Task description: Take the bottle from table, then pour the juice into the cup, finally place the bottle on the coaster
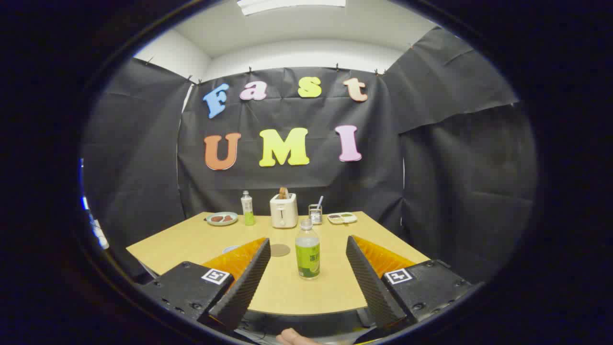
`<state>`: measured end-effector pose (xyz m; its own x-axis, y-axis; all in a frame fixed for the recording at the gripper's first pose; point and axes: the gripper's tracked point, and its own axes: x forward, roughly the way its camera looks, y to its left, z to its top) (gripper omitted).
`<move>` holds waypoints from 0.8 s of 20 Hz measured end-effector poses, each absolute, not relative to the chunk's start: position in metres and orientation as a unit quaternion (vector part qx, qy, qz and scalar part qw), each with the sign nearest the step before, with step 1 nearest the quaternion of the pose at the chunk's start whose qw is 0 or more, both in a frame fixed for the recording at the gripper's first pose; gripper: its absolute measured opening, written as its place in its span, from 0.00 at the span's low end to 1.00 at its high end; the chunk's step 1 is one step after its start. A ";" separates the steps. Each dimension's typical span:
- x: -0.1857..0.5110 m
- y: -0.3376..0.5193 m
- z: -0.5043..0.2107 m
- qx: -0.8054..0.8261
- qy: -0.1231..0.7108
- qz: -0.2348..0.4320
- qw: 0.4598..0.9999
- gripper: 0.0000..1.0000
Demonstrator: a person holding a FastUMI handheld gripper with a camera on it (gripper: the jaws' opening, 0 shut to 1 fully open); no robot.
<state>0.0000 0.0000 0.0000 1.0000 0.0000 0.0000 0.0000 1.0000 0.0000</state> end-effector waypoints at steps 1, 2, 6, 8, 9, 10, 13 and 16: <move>0.000 0.000 0.001 -0.001 -0.002 -0.001 1.000 1.00; 0.000 -0.002 0.000 -0.002 -0.004 -0.002 1.000 1.00; 0.000 -0.003 -0.001 -0.003 -0.005 -0.003 1.000 1.00; 0.001 -0.004 -0.002 -0.002 -0.003 -0.005 1.000 1.00; 0.002 -0.004 -0.003 -0.001 -0.002 -0.005 1.000 1.00; 0.003 -0.005 -0.004 -0.001 -0.001 -0.006 1.000 1.00; 0.004 -0.005 -0.003 -0.001 -0.001 -0.007 1.000 1.00; 0.008 -0.003 -0.006 -0.003 -0.001 -0.006 1.000 1.00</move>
